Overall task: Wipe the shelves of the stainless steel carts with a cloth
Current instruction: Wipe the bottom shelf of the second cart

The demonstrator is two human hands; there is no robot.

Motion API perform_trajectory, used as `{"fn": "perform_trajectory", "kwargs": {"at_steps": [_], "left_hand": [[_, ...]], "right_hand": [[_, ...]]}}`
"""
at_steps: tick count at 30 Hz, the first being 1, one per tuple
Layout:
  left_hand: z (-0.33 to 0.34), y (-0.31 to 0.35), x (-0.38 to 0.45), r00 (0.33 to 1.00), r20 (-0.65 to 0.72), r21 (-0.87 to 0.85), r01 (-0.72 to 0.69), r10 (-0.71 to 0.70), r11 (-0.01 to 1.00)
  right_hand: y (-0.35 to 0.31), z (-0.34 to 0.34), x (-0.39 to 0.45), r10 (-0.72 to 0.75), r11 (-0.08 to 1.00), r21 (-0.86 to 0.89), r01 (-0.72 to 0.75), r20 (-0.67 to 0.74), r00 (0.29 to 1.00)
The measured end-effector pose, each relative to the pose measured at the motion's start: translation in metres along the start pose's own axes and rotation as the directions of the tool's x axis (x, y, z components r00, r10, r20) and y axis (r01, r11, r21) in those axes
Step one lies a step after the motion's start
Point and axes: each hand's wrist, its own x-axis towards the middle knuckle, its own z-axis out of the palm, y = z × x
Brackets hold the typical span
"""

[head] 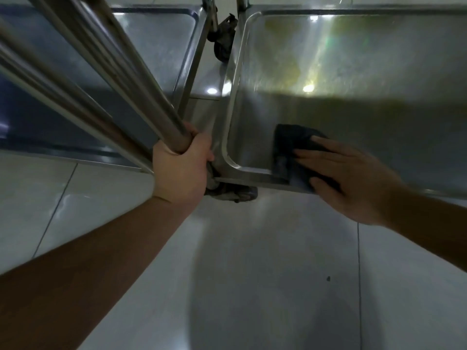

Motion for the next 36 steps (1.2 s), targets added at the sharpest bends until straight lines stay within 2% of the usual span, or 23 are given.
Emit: {"fn": "perform_trajectory", "kwargs": {"at_steps": [4, 7, 9, 11, 15, 17, 18, 20, 22, 24, 26, 29, 31, 32, 34, 36], "left_hand": [[0.005, 0.002, -0.001, 0.999, -0.05, -0.05, -0.007, 0.005, 0.999], [0.007, 0.004, -0.002, 0.999, -0.048, -0.052, -0.011, 0.009, 0.999], [0.006, 0.005, -0.002, 0.999, -0.038, -0.054, 0.001, -0.003, 0.999], [0.006, 0.006, -0.003, 0.999, -0.023, -0.047, 0.029, -0.03, 0.998], [0.003, 0.007, -0.002, 1.0, -0.011, -0.012, 0.023, -0.023, 1.0], [0.002, 0.008, -0.003, 1.0, 0.012, -0.019, 0.023, -0.023, 1.0], [0.002, 0.008, -0.003, 0.999, 0.017, -0.032, 0.03, -0.03, 0.999], [0.002, 0.008, -0.003, 0.999, 0.017, -0.048, 0.032, -0.031, 0.998], [0.002, 0.006, -0.004, 1.0, 0.006, -0.046, 0.02, -0.02, 0.999], [0.003, 0.005, -0.004, 1.0, -0.004, -0.04, 0.018, -0.018, 0.999], [0.004, 0.006, -0.005, 1.0, -0.011, -0.046, 0.024, -0.025, 0.999], [0.004, 0.006, -0.005, 1.0, -0.002, -0.043, 0.001, -0.002, 0.999], [0.004, 0.007, -0.005, 1.0, 0.0, -0.034, -0.001, 0.001, 0.999], [0.004, 0.007, -0.005, 1.0, -0.008, -0.038, 0.005, -0.006, 0.999], [0.002, 0.005, -0.004, 1.0, -0.011, -0.042, 0.007, -0.008, 0.999], [0.002, 0.005, -0.003, 1.0, 0.006, -0.026, -0.006, 0.007, 1.0]], "right_hand": [[-0.012, 0.004, 0.007, 0.029, 0.999, -0.043, -0.03, -0.031, 0.999], [-0.05, 0.011, 0.059, -0.125, 0.99, -0.065, 0.124, -0.011, 0.992], [-0.07, 0.014, 0.104, -0.17, 0.984, -0.054, 0.169, -0.01, 0.985], [-0.077, 0.01, 0.145, -0.085, 0.996, -0.01, 0.085, -0.053, 0.995], [-0.049, -0.006, 0.185, 0.193, 0.979, 0.089, -0.183, -0.134, 0.972], [-0.019, -0.011, 0.168, 0.385, 0.922, 0.113, -0.37, -0.177, 0.906], [-0.001, -0.013, 0.151, 0.491, 0.871, 0.131, -0.474, -0.208, 0.846], [0.031, -0.016, 0.112, 0.691, 0.722, 0.197, -0.664, -0.259, 0.675], [0.046, -0.02, 0.088, 0.809, 0.586, 0.256, -0.769, -0.235, 0.538], [0.043, -0.021, 0.093, 0.848, 0.53, 0.291, -0.797, -0.203, 0.49], [0.023, -0.019, 0.113, 0.821, 0.569, 0.279, -0.774, -0.231, 0.521], [-0.022, -0.012, 0.159, 0.648, 0.761, 0.196, -0.618, -0.232, 0.725], [-0.049, -0.011, 0.196, 0.481, 0.873, 0.179, -0.453, -0.175, 0.859], [-0.057, -0.011, 0.214, 0.407, 0.907, 0.177, -0.382, -0.138, 0.903], [-0.062, -0.014, 0.239, 0.332, 0.935, 0.158, -0.317, -0.075, 0.94], [-0.059, -0.011, 0.239, 0.298, 0.951, 0.12, -0.286, -0.09, 0.95]]}}
